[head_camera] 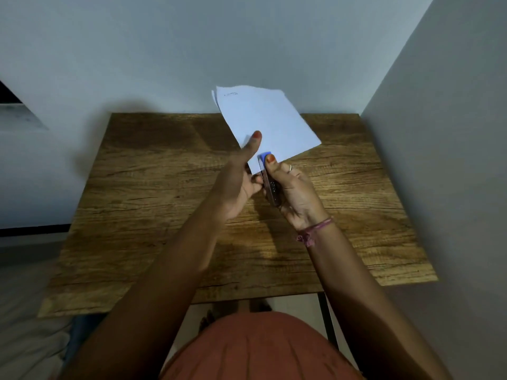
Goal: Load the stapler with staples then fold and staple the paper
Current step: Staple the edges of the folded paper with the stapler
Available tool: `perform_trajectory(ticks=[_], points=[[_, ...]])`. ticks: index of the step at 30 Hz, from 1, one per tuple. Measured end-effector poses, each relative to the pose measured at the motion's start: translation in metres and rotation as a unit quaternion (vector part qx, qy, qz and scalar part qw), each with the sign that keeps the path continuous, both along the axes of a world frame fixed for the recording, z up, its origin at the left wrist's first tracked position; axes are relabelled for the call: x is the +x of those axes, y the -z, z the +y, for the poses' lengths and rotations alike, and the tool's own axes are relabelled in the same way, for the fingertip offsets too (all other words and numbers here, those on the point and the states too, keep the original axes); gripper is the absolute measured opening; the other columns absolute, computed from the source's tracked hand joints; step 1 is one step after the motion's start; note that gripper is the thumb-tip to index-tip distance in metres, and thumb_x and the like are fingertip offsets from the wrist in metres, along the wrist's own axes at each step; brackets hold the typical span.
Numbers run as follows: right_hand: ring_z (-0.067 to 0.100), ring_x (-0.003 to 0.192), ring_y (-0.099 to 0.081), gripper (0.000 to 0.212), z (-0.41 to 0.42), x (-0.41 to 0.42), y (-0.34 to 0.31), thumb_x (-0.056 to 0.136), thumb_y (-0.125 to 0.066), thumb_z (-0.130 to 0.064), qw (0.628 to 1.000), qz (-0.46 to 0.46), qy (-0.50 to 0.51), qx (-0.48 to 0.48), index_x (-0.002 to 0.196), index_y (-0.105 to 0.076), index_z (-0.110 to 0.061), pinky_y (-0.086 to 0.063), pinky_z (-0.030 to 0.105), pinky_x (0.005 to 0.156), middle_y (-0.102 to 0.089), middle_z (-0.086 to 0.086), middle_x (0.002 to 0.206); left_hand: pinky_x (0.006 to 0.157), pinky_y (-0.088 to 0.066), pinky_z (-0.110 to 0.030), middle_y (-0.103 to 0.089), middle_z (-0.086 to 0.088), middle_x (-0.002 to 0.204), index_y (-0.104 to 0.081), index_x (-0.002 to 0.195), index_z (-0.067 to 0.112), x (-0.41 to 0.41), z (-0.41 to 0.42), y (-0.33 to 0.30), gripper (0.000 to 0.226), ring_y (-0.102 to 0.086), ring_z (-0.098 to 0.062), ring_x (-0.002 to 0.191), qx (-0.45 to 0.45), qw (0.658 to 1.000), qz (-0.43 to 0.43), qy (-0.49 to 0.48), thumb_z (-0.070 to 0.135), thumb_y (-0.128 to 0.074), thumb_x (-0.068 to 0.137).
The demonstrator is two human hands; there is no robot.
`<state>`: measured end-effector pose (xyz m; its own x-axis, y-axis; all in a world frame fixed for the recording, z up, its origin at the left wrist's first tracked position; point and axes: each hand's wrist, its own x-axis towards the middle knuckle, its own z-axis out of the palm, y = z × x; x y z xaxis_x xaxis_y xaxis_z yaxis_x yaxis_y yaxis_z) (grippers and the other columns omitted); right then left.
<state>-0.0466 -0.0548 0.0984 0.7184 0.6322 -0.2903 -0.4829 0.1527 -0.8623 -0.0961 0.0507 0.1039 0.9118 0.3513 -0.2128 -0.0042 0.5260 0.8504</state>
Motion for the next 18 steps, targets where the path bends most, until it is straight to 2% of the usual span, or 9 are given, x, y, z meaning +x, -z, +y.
perform_trajectory(ticks=[2, 6, 9, 12, 18], points=[[0.009, 0.056, -0.064, 0.017, 0.001, -0.002, 0.001, 0.090, -0.061, -0.022, 1.000, -0.015, -0.012, -0.008, 0.081, -0.059, -0.008, -0.050, 0.018, 0.050, -0.068, 0.005, 0.065, 0.073, -0.052, -0.030, -0.069, -0.004, 0.116, -0.060, 0.120, 0.021, 0.000, 0.006, -0.005, 0.037, -0.066, -0.018, 0.096, 0.004, 1.000, 0.022, 0.007, 0.045, -0.051, 0.093], [0.008, 0.059, -0.067, 0.018, -0.002, 0.000, -0.001, 0.086, -0.063, -0.027, 0.999, 0.008, -0.044, 0.018, 0.086, -0.064, -0.009, -0.052, 0.017, 0.051, -0.071, 0.005, 0.068, 0.053, -0.049, -0.023, -0.068, -0.010, 0.110, -0.057, 0.121, 0.012, -0.002, 0.009, -0.009, 0.032, -0.065, -0.019, 0.082, -0.012, 1.000, 0.026, -0.010, 0.032, -0.047, 0.098], [0.009, 0.061, -0.066, 0.026, -0.010, 0.010, -0.004, 0.076, -0.067, -0.036, 0.999, 0.008, -0.050, 0.012, 0.089, -0.067, -0.014, -0.051, 0.019, 0.055, -0.072, 0.004, 0.074, 0.059, -0.049, -0.031, -0.069, -0.011, 0.110, -0.057, 0.118, 0.009, -0.003, 0.013, -0.011, 0.027, -0.064, -0.025, 0.090, -0.031, 0.999, -0.011, -0.009, 0.025, -0.046, 0.099], [0.011, 0.062, -0.062, 0.031, -0.015, 0.017, -0.005, 0.074, -0.068, -0.040, 0.999, 0.002, -0.050, 0.009, 0.090, -0.066, -0.013, -0.051, 0.021, 0.057, -0.072, 0.005, 0.077, 0.068, -0.054, -0.039, -0.069, -0.010, 0.112, -0.057, 0.116, 0.011, -0.003, 0.015, -0.012, 0.022, -0.065, -0.029, 0.099, -0.042, 0.999, -0.035, -0.001, 0.020, -0.045, 0.099], [0.010, 0.065, -0.065, 0.036, -0.015, 0.021, -0.007, 0.075, -0.066, -0.037, 0.998, 0.021, -0.046, 0.038, 0.096, -0.064, -0.008, -0.053, 0.020, 0.057, -0.072, 0.007, 0.077, 0.084, -0.056, -0.048, -0.062, -0.013, 0.123, -0.054, 0.117, 0.011, -0.002, 0.021, -0.017, 0.021, -0.061, -0.032, 0.114, -0.029, 0.999, -0.008, -0.020, 0.017, -0.050, 0.097]])
